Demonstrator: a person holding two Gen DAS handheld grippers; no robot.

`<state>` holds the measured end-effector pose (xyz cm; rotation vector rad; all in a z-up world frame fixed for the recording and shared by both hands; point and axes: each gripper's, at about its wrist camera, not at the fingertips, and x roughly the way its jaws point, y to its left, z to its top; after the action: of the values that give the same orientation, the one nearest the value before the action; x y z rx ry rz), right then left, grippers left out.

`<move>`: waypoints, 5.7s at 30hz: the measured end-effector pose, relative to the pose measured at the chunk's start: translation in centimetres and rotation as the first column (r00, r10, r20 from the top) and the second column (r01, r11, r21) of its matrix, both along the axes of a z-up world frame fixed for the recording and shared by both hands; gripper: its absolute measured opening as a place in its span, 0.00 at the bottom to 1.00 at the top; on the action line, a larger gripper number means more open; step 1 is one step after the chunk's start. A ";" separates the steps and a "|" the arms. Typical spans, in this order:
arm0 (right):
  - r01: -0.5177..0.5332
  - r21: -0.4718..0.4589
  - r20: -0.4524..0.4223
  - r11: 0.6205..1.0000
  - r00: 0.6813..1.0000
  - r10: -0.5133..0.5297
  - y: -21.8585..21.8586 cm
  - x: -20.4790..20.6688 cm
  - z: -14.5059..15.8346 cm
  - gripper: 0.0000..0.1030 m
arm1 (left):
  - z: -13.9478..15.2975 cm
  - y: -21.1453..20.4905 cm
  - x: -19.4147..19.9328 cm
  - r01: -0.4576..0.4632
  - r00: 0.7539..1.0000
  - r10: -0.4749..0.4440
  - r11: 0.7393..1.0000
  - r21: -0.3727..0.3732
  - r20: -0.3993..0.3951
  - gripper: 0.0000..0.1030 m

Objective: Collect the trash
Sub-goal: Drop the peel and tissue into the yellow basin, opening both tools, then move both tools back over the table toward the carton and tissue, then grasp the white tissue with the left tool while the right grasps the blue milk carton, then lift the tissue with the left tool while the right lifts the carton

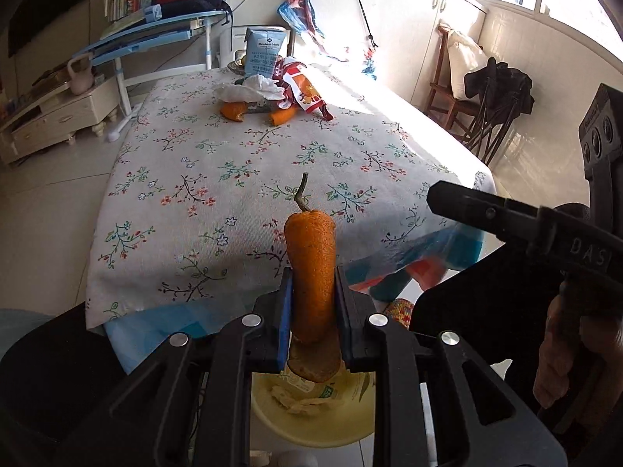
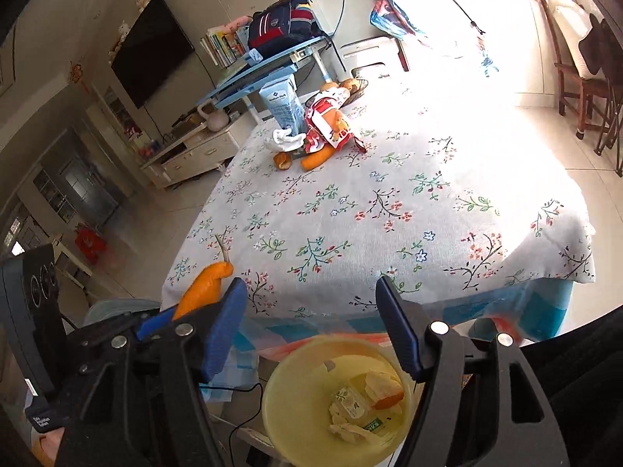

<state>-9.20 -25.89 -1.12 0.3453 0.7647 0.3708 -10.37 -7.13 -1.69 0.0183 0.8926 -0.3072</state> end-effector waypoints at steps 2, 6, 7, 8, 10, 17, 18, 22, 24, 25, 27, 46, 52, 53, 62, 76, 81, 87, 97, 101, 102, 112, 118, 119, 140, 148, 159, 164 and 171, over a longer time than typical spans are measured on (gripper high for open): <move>0.013 0.003 0.009 1.000 1.000 -0.013 -0.2 0.0 0.1 0.64 | -1.5 -0.9 -0.4 0.033 0.998 -0.032 0.999 0.014 -0.051 0.19; 0.018 0.000 0.020 1.000 1.000 -0.018 -0.3 0.0 0.4 0.64 | -4.1 -2.3 -1.0 0.093 0.987 -0.085 0.994 0.053 -0.136 0.20; 0.018 -0.002 0.022 1.000 1.000 -0.018 -0.2 0.0 0.4 0.65 | -4.4 -2.4 -1.1 0.101 0.985 -0.092 0.993 0.057 -0.144 0.22; 0.018 -0.004 0.024 1.000 1.000 -0.018 -0.3 -0.1 0.4 0.65 | -4.5 -2.5 -1.2 0.104 0.985 -0.094 0.992 0.064 -0.145 0.23; 0.021 -0.008 0.029 1.000 0.999 -0.021 -0.4 -0.4 0.5 0.66 | -4.4 -2.3 -1.4 0.097 0.988 -0.087 0.993 0.072 -0.130 0.31; 0.030 -0.030 0.044 0.999 0.999 -0.028 -0.3 -0.8 0.6 0.67 | -2.4 0.0 -1.7 -0.049 0.998 0.046 0.996 0.076 0.041 0.66; 0.030 -0.035 0.046 0.999 0.999 -0.028 -0.2 -0.8 0.6 0.68 | -2.2 0.5 -1.7 -0.074 0.996 0.070 0.995 0.072 0.062 0.69; 0.030 -0.058 0.050 0.998 0.998 -0.027 0.1 -0.9 0.5 0.69 | -1.4 2.4 -1.6 -0.175 0.978 0.169 0.984 0.041 0.123 0.77; 0.028 -0.067 0.049 0.997 0.999 -0.025 0.4 -1.0 0.5 0.69 | -1.1 3.2 -1.6 -0.213 0.968 0.207 0.977 0.027 0.143 0.78; 0.027 -0.072 0.047 0.997 0.999 -0.023 0.5 -1.0 0.5 0.69 | -1.0 3.5 -1.6 -0.227 0.964 0.221 0.974 0.022 0.151 0.79; 0.024 -0.079 0.046 0.997 0.999 -0.020 0.7 -1.0 0.4 0.70 | -0.8 3.9 -1.7 -0.247 0.957 0.242 0.969 0.016 0.160 0.81; 0.001 -0.129 0.035 0.992 0.999 0.004 1.9 -1.1 -0.2 0.73 | -1.4 3.8 -1.9 -0.262 0.952 0.251 0.964 0.043 0.173 0.86; -0.007 -0.131 0.031 0.991 0.999 0.011 2.2 -1.2 -0.3 0.73 | -1.6 3.7 -1.9 -0.263 0.953 0.250 0.963 0.055 0.169 0.86; -0.008 -0.130 0.030 0.992 0.999 0.012 2.2 -1.1 -0.3 0.73 | -1.7 3.7 -1.9 -0.264 0.953 0.252 0.963 0.055 0.168 0.86; -0.034 -0.105 0.033 0.994 0.999 0.038 2.9 -0.8 -0.1 0.73 | -1.1 4.4 -1.0 -0.280 0.947 0.276 0.960 0.006 0.163 0.87; -0.063 -0.126 0.015 0.990 0.998 0.066 2.4 3.0 0.6 0.73 | 2.3 5.5 6.2 -0.299 0.934 0.297 0.954 -0.020 0.198 0.87; -0.059 -0.134 0.006 0.989 0.998 0.061 2.0 5.4 0.9 0.73 | 3.1 5.5 9.2 -0.299 0.933 0.302 0.953 -0.046 0.198 0.87; -0.070 -0.163 0.025 0.984 0.997 0.075 2.1 8.7 2.1 0.73 | 3.8 4.4 13.0 -0.272 0.941 0.281 0.960 -0.074 0.187 0.87; -0.076 -0.237 0.053 0.969 0.994 0.091 2.1 14.8 3.1 0.73 | 2.9 2.7 21.0 -0.318 0.941 0.335 0.923 -0.214 0.047 0.87; -0.070 -0.185 0.011 0.980 0.997 0.074 1.6 15.7 1.8 0.73 | 1.2 2.9 24.0 -0.374 0.925 0.379 0.895 -0.241 -0.029 0.87; -0.077 -0.178 0.004 0.981 0.997 0.079 1.6 15.9 1.7 0.73 | 0.8 2.9 24.6 -0.385 0.921 0.387 0.889 -0.247 -0.044 0.87; -0.084 -0.152 -0.020 0.985 0.996 0.082 1.8 17.4 1.2 0.74 | -1.1 3.4 25.6 -0.269 0.963 0.265 0.953 -0.139 -0.047 0.13; -0.120 -0.184 -0.008 0.976 0.993 0.120 3.1 17.5 1.1 0.74 | -0.2 7.4 22.4 -0.266 0.964 0.264 0.957 -0.114 -0.029 0.12; -0.128 -0.189 0.001 0.974 0.991 0.130 3.4 17.4 1.1 0.74 | -0.2 7.9 21.9 -0.266 0.964 0.265 0.958 -0.106 -0.029 0.12; -0.109 -0.196 0.150 0.975 0.979 0.140 11.7 22.8 3.3 0.75 | -1.4 11.5 21.8 -0.358 0.934 0.356 0.926 -0.121 -0.038 0.48; -0.087 -0.146 0.131 0.985 0.986 0.106 10.4 23.6 3.3 0.39 | -1.7 10.3 22.4 -0.324 0.946 0.324 0.946 -0.029 -0.028 0.47; -0.153 -0.029 0.167 0.988 0.974 0.156 5.9 16.1 6.1 0.39 | -1.6 9.3 21.3 -0.248 0.969 0.248 0.968 -0.048 -0.006 0.11; -0.138 0.002 0.115 0.990 0.984 0.137 4.3 13.3 4.8 0.39 | -1.1 8.7 19.9 -0.219 0.974 0.223 0.972 -0.086 0.044 0.11; -0.109 -0.015 0.072 0.994 0.991 0.109 3.9 12.6 3.3 0.39 | -1.2 7.8 18.1 -0.189 0.978 0.196 0.978 -0.087 0.076 0.11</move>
<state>3.43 -21.95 2.22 0.2785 0.7159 0.4794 7.69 0.66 -2.87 -0.1271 0.7908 -0.1589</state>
